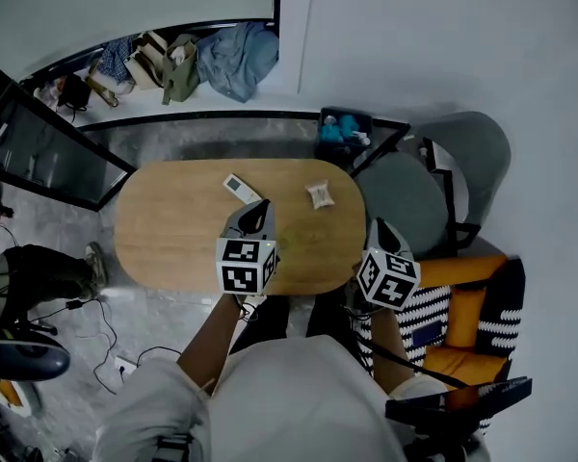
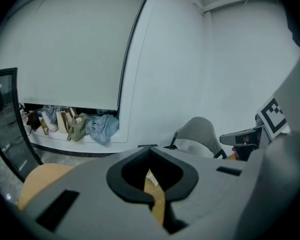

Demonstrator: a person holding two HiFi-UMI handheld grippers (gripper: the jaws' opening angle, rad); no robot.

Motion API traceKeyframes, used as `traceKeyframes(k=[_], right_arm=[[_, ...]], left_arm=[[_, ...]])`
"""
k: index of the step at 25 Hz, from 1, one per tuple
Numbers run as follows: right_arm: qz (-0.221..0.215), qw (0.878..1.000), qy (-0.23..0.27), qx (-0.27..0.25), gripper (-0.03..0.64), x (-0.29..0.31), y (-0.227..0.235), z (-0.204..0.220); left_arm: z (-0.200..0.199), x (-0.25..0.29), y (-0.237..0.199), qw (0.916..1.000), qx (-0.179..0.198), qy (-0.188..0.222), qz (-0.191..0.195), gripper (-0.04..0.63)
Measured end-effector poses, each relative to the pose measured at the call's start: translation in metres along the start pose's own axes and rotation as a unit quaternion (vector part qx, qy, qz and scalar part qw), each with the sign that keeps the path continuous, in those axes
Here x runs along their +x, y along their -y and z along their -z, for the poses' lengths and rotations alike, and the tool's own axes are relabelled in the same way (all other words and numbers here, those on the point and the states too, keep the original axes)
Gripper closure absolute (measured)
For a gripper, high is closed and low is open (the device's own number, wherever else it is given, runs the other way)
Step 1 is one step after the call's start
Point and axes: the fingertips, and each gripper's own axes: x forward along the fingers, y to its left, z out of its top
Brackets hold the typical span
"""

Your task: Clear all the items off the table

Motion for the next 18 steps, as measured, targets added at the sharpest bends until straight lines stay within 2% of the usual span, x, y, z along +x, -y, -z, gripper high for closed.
traceKeyframes(k=[3, 10, 18], right_arm=[[-0.026, 0.999, -0.010, -0.019, 0.593, 0.019, -0.005, -0.003], [-0.084, 0.994, -0.022, -0.070, 0.593, 0.037, -0.025, -0.013], [-0.110, 0.989, -0.051, -0.082, 0.592, 0.063, -0.047, 0.014]], left_arm=[[-0.001, 0.002, -0.004, 0.9997, -0.004, 0.001, -0.023, 0.592], [0.017, -0.009, -0.011, 0.9969, -0.042, -0.008, -0.067, 0.592], [0.067, -0.017, -0.036, 0.9909, -0.078, -0.035, -0.103, 0.592]])
